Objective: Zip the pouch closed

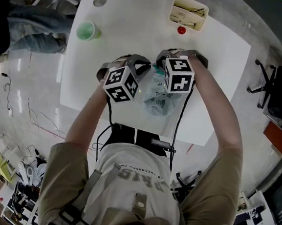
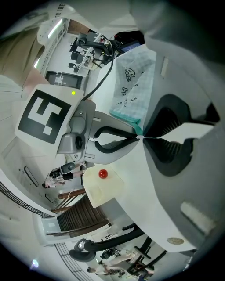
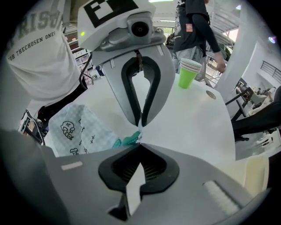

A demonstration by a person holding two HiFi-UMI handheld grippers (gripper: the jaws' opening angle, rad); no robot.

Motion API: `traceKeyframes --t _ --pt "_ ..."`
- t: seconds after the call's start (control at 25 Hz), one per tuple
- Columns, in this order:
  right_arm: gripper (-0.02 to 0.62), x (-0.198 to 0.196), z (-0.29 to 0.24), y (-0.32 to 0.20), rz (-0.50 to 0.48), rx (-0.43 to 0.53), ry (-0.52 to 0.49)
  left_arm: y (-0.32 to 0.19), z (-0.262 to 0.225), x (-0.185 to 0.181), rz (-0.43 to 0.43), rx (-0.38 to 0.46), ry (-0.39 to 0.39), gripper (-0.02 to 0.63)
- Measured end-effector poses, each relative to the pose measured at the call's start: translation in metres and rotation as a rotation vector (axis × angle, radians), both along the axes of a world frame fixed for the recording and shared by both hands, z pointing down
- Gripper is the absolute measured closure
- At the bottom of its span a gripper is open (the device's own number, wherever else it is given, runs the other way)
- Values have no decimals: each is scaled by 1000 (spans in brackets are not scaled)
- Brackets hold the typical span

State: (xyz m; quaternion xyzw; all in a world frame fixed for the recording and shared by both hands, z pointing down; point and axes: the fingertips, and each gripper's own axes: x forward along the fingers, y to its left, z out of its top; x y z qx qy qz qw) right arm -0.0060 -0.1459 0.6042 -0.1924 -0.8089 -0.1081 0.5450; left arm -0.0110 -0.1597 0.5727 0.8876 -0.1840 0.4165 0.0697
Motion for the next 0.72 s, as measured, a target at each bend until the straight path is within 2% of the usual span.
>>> traceKeyframes --t 0.72 --pt "595 6 -1 3 8 35 17 5 -2 2 -1 -14 26 584"
